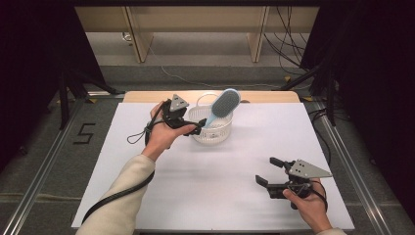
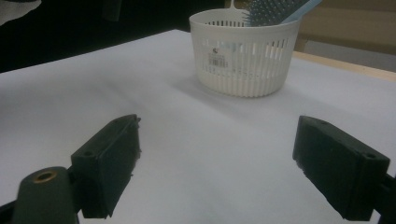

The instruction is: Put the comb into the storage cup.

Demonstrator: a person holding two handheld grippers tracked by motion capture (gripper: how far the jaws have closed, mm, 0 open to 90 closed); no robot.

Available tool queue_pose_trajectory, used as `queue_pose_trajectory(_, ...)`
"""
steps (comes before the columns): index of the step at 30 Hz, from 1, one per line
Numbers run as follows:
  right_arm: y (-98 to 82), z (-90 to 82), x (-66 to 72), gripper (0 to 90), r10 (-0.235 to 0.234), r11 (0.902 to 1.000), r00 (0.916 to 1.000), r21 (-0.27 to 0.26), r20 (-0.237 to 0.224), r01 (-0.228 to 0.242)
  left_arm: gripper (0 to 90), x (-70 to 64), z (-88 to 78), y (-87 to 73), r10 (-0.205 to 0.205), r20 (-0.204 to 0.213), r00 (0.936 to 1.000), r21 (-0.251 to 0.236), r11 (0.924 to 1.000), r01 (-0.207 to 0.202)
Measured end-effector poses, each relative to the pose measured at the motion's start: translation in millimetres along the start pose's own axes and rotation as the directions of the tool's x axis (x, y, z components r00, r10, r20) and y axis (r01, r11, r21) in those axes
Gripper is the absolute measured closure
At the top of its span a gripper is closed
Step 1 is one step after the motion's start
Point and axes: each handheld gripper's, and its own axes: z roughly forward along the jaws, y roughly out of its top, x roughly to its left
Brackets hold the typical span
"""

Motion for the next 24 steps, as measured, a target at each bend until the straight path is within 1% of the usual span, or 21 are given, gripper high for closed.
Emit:
queue_pose_trajectory(3,0.0,0.1,-0.1,15.5,0.001,1.0000,1.0000,0.000,0.000,-0.001,0.0,0.5,-4.7,-1.9,0.002,-0.001,1.0000,0.000,1.0000,-0.002)
queue_pose_trajectory(7,0.0,0.0,-0.1,15.5,0.000,1.0000,1.0000,0.000,0.000,0.000,0.0,2.3,-10.7,-5.7,-0.007,0.002,1.0000,0.005,1.0000,0.007)
queue_pose_trajectory(11,0.0,0.1,-0.1,15.5,0.000,1.0000,1.0000,0.000,0.001,0.000,0.0,3.6,-16.5,-10.9,0.001,-0.009,1.0000,0.002,1.0000,-0.001)
queue_pose_trajectory(16,0.1,0.3,0.2,15.5,0.000,1.0000,1.0000,0.000,0.001,0.000,0.0,4.8,-23.9,-17.9,0.001,-0.013,0.9999,0.009,1.0000,-0.001)
queue_pose_trajectory(24,0.2,0.5,0.1,15.5,-0.001,1.0000,1.0000,0.000,0.001,0.001,0.0,7.4,-35.2,-23.3,0.003,-0.023,0.9997,0.009,1.0000,-0.002)
